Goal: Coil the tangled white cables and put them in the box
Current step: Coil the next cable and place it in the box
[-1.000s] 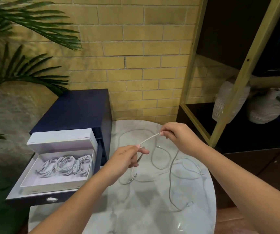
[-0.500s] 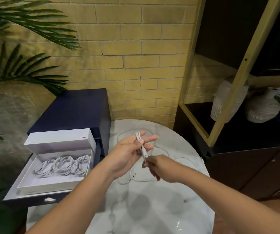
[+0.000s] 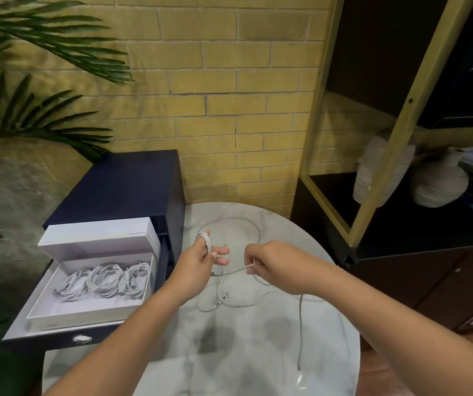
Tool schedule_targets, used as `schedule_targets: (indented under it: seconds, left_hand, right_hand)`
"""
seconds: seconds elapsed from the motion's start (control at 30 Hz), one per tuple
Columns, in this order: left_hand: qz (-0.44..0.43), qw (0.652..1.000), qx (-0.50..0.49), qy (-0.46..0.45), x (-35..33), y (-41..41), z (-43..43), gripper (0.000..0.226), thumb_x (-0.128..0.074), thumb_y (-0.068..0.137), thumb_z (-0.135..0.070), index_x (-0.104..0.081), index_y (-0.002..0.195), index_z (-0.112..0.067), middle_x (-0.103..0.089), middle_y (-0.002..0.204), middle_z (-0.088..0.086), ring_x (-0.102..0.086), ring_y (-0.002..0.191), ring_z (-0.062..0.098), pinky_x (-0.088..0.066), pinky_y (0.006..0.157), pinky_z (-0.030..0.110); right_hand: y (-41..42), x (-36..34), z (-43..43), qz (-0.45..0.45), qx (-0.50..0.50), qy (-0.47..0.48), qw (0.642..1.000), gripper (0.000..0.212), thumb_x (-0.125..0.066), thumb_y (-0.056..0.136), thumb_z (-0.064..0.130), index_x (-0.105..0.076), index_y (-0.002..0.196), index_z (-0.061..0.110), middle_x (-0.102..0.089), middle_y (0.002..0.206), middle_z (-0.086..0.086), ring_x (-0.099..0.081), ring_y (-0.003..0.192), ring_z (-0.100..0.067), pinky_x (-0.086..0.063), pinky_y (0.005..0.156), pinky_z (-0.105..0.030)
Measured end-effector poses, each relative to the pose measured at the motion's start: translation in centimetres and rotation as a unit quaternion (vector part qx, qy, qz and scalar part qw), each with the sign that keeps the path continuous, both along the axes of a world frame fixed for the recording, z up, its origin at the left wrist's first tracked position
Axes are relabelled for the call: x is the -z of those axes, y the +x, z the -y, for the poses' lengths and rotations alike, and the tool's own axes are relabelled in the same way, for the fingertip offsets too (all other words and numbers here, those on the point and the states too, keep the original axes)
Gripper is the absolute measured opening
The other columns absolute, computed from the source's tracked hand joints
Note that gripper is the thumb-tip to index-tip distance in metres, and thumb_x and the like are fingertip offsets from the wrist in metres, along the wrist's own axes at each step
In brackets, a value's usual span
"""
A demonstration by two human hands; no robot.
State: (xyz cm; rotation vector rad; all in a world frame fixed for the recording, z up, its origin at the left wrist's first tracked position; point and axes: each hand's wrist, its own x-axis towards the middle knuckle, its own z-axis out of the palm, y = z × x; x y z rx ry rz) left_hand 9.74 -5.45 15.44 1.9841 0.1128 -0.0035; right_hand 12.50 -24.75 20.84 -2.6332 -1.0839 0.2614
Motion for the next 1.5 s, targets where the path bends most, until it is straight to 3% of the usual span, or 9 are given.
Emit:
schedule_targets:
  seconds: [0.3, 0.5, 0.67, 0.8, 1.0, 1.2, 1.27, 1.33, 1.5]
  left_hand:
    - [-0.002, 0.991, 0.091, 0.093, 0.5, -0.2, 0.0, 0.052, -0.037, 0.102, -0.011, -0.019, 0.151, -0.017, -0.069, 0.101, -0.001, -0.065, 0.08, -0.002, -0.041, 0.068, 0.007]
    - [-0.051, 0.993, 0.106, 0.02, -0.9, -0.7, 0.2, 0.047, -0.042, 0.101, -0.035, -0.032, 0.146, -0.026, -0.066, 0.074, -0.007, -0.058, 0.067, 0.004, -0.043, 0.073, 0.02]
    - [-0.043, 0.983, 0.154, 0.085, -1.3, -0.9, 0.8, 0.021, -0.047, 0.1, -0.026, -0.056, 0.117, -0.017, -0.061, 0.065, -0.01, -0.054, 0.059, 0.002, -0.047, 0.067, 0.023]
    - [-0.06, 0.986, 0.155, 0.019, -2.0, -1.5, 1.5, 0.028, -0.041, 0.103, -0.028, -0.049, 0.129, -0.027, -0.055, 0.059, -0.012, -0.047, 0.056, 0.004, -0.041, 0.062, 0.013]
    - [-0.068, 0.983, 0.163, -0.058, -3.0, -1.9, 1.9, 0.027, -0.04, 0.102, -0.034, -0.06, 0.119, -0.026, -0.05, 0.058, -0.009, -0.046, 0.067, 0.011, -0.043, 0.068, 0.021]
    - [-0.088, 0.974, 0.168, -0.122, -4.0, -1.7, 2.4, 0.033, -0.039, 0.103, -0.023, -0.056, 0.129, -0.013, -0.046, 0.053, -0.006, -0.05, 0.053, 0.001, -0.043, 0.105, 0.041]
    - [-0.096, 0.971, 0.159, -0.147, -4.2, -1.5, 2.3, 0.038, -0.038, 0.103, -0.02, -0.059, 0.118, 0.008, -0.049, 0.06, 0.005, -0.054, 0.071, 0.009, -0.046, 0.103, 0.038]
    - [-0.098, 0.964, 0.156, -0.194, -4.6, -1.4, 2.2, 0.039, -0.038, 0.103, -0.018, -0.069, 0.097, 0.004, -0.046, 0.066, 0.012, -0.045, 0.086, 0.024, -0.05, 0.097, 0.031]
    - [-0.08, 0.924, 0.115, -0.356, -5.5, -1.4, 2.9, 0.037, -0.034, 0.102, -0.021, -0.054, 0.13, -0.007, -0.042, 0.06, 0.002, -0.044, 0.052, 0.012, -0.046, 0.102, 0.037]
  right_hand:
    - [1.5, -0.9, 0.2, 0.061, -0.016, 0.042, 0.997, 0.016, -0.048, 0.099, 0.018, -0.062, 0.094, 0.012, -0.055, 0.084, 0.006, -0.049, 0.081, -0.012, -0.041, 0.074, -0.029]
    - [3.0, -0.3, 1.0, 0.098, -0.002, 0.067, 0.993, 0.021, -0.048, 0.099, 0.023, -0.066, 0.098, 0.013, -0.056, 0.09, 0.005, -0.051, 0.091, -0.016, -0.044, 0.082, -0.038]
    - [3.7, -0.5, 1.1, 0.139, -0.013, 0.097, 0.985, 0.022, -0.05, 0.098, 0.025, -0.069, 0.098, 0.013, -0.063, 0.091, 0.0, -0.053, 0.09, -0.019, -0.04, 0.079, -0.03]
    - [4.1, -0.8, 1.5, 0.144, -0.009, 0.117, 0.983, 0.017, -0.055, 0.096, 0.022, -0.07, 0.101, 0.014, -0.067, 0.097, 0.001, -0.057, 0.096, -0.018, -0.045, 0.084, -0.035]
    - [4.6, 0.1, 1.9, 0.129, 0.019, 0.123, 0.984, 0.017, -0.054, 0.096, 0.022, -0.069, 0.103, 0.015, -0.069, 0.099, 0.004, -0.057, 0.095, -0.015, -0.046, 0.085, -0.035]
    - [5.2, 2.3, 1.1, 0.129, 0.022, 0.13, 0.983, 0.018, -0.053, 0.097, 0.025, -0.067, 0.103, 0.017, -0.067, 0.1, 0.006, -0.054, 0.096, -0.016, -0.043, 0.085, -0.031]
    - [4.9, 2.4, 0.8, 0.087, 0.034, 0.155, 0.983, 0.018, -0.048, 0.099, 0.02, -0.064, 0.105, 0.014, -0.064, 0.1, 0.004, -0.054, 0.095, -0.013, -0.043, 0.083, -0.027]
    - [4.5, 2.7, 0.4, 0.051, 0.046, 0.168, 0.984, 0.017, -0.045, 0.099, 0.015, -0.062, 0.103, 0.013, -0.062, 0.095, 0.004, -0.055, 0.088, -0.012, -0.045, 0.079, -0.03]
    - [2.8, 4.3, -0.1, -0.003, 0.054, 0.135, 0.989, 0.028, -0.037, 0.099, 0.011, -0.059, 0.091, 0.025, -0.056, 0.072, 0.005, -0.054, 0.066, -0.015, -0.051, 0.073, -0.043]
